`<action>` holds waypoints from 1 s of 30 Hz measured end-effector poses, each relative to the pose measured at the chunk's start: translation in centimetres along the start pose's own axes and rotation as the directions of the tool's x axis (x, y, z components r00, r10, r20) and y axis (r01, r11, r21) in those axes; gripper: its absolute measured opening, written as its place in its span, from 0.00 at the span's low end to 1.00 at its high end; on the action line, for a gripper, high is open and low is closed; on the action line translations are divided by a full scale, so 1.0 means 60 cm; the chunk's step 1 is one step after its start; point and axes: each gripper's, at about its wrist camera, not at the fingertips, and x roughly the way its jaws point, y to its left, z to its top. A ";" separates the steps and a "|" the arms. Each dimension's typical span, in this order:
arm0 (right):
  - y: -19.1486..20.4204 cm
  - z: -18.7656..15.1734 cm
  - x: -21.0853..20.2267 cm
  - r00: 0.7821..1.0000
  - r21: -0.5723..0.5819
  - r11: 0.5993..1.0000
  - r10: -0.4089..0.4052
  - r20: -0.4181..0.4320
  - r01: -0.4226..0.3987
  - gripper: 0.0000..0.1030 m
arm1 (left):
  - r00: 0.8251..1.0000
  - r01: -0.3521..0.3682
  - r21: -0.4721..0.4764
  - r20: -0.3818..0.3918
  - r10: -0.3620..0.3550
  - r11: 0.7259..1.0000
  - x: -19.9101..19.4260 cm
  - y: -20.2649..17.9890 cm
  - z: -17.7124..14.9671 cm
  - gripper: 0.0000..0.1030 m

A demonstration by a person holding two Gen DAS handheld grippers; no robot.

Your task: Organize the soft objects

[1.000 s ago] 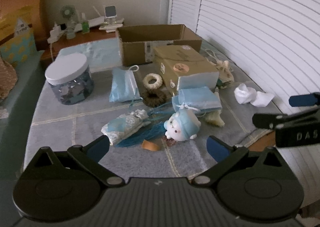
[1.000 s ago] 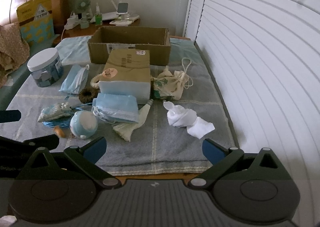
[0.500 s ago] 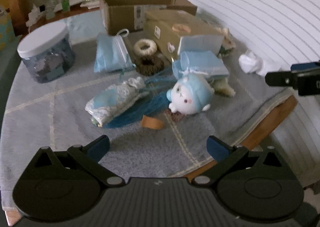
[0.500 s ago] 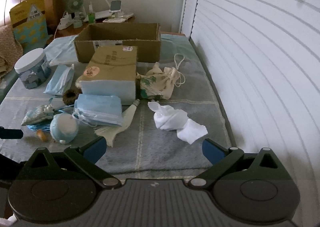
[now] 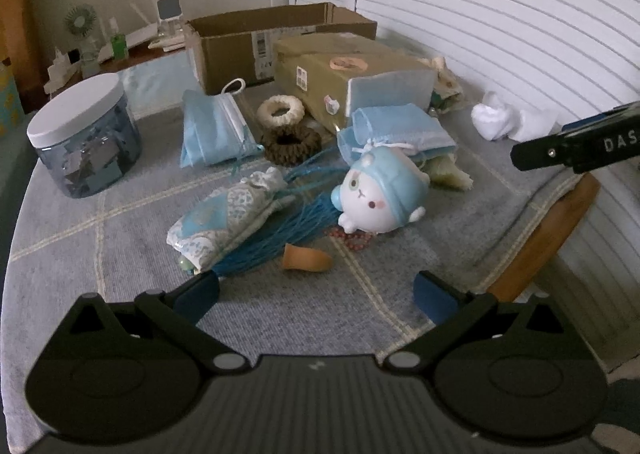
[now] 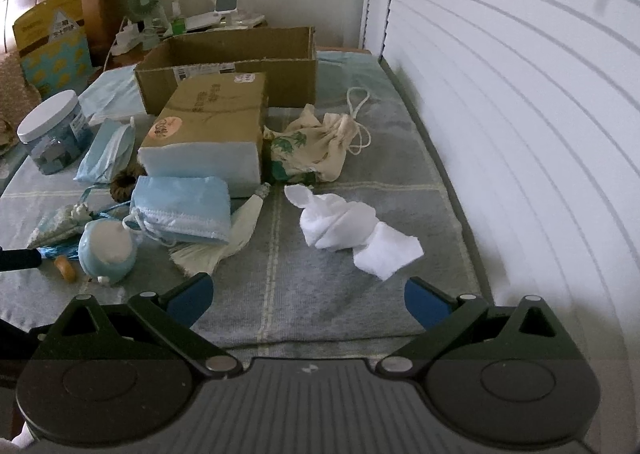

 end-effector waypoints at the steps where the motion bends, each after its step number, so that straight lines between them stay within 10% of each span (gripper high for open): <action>1: 0.000 0.000 0.001 1.000 -0.002 1.000 0.002 0.000 -0.002 1.00 | 1.000 0.000 0.002 -0.005 0.000 1.000 -0.001 0.000 0.001 1.00; 8: -0.003 0.000 0.005 1.000 0.001 1.000 0.011 0.005 -0.011 1.00 | 0.999 0.012 0.082 0.032 -0.015 0.997 -0.024 -0.017 0.005 0.91; 16: 0.002 0.004 0.007 1.000 -0.015 1.000 0.026 0.015 -0.026 1.00 | 0.998 -0.020 0.118 0.062 0.013 0.993 -0.022 -0.018 0.018 0.45; 30: 0.015 0.006 -0.001 0.997 -0.053 0.997 0.061 0.047 -0.059 1.00 | 0.999 -0.004 0.106 0.052 -0.001 0.994 -0.011 -0.009 0.014 0.24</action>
